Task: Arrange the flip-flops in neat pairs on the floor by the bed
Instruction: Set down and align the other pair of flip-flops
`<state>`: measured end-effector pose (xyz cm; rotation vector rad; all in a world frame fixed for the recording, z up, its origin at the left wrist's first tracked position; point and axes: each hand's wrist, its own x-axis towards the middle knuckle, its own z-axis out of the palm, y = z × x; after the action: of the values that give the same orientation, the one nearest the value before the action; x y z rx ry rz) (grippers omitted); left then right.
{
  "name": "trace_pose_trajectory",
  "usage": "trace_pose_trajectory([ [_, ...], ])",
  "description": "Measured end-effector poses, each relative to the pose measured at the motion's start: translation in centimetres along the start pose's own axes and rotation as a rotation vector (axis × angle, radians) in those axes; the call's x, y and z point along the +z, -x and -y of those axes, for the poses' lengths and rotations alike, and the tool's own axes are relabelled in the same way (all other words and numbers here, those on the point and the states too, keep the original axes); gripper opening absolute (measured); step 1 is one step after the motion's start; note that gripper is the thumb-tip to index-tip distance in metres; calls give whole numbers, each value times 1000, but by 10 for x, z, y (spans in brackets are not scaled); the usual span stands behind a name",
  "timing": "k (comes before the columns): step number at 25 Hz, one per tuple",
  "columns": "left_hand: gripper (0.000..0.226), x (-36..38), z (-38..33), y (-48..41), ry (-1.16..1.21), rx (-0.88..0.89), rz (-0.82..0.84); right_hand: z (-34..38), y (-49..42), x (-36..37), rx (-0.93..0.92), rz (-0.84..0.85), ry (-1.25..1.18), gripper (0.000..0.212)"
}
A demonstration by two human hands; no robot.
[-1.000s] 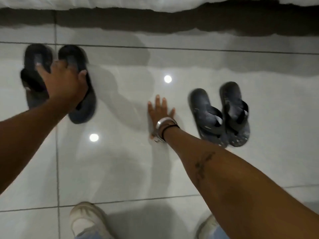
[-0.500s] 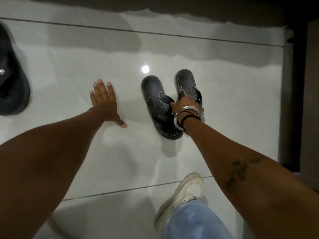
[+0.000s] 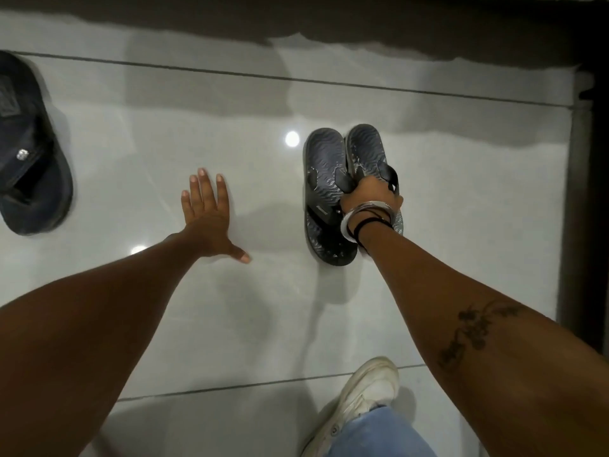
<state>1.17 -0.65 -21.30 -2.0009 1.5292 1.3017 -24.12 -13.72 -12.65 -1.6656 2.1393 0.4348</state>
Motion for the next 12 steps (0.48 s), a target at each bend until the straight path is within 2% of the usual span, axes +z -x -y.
trace_pose_trajectory([
  [6, 182, -4, -4, 7, -23, -18, -7, 26, -43, -26, 59, -62, -142, 42],
  [12, 181, -10, -8, 13, -39, 11, 1, 36, -63, -41, 48, -115, -47, 42],
])
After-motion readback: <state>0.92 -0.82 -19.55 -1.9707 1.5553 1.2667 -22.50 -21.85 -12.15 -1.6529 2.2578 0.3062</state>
